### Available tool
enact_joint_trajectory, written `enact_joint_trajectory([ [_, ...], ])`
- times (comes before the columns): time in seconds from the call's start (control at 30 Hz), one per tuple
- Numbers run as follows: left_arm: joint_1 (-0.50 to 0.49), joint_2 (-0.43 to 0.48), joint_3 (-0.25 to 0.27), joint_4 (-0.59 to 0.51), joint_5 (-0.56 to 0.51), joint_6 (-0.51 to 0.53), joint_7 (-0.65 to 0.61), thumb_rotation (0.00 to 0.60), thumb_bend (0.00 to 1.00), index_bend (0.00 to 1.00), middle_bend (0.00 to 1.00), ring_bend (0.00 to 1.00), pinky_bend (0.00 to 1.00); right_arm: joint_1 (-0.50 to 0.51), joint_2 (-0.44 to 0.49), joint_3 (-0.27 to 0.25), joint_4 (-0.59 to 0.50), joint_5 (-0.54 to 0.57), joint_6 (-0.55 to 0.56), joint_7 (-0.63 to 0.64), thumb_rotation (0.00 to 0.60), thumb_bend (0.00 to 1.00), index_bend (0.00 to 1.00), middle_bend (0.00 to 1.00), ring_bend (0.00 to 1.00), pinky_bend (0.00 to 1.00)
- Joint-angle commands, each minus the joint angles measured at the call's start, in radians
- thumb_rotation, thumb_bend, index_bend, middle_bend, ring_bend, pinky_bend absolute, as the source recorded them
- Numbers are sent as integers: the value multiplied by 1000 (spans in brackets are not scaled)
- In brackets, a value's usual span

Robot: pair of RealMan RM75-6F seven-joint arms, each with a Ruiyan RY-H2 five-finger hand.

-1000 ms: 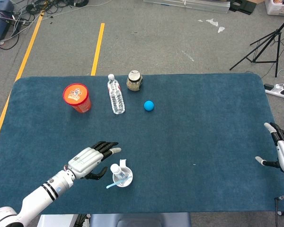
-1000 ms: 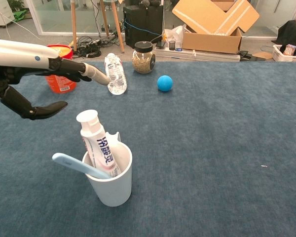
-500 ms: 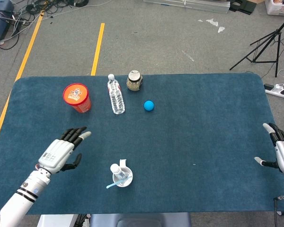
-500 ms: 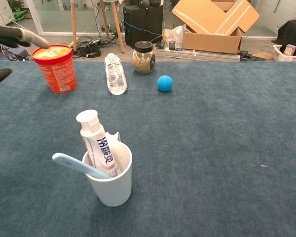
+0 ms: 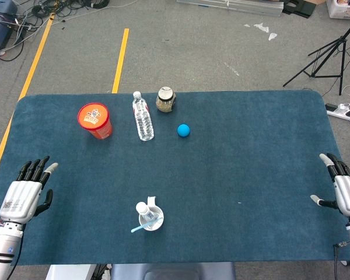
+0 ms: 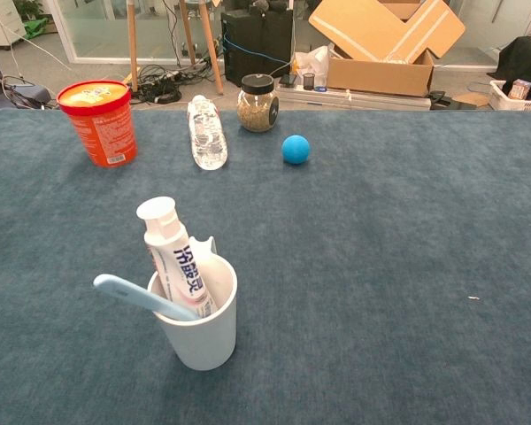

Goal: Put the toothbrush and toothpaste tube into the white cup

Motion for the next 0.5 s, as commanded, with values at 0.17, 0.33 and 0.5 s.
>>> enact_joint_trajectory([
  [0.17, 83, -90, 7, 163, 68, 54, -79, 600, 569, 148, 0, 0, 0, 1, -11, -4, 0, -3, 4, -26, 600, 0, 120, 108, 154, 572],
  [0.33, 106, -121, -9, 236, 108, 78, -112, 600, 569, 179, 0, 0, 0, 6, -19, -4, 8, 15, -14, -44, 600, 0, 120, 108, 153, 572],
  [0.5, 117, -158, -20, 324, 125, 61, -178, 600, 569, 208, 0, 0, 0, 9, -24, -2, 6, 17, -13, -55, 600, 0, 120, 108, 153, 572],
])
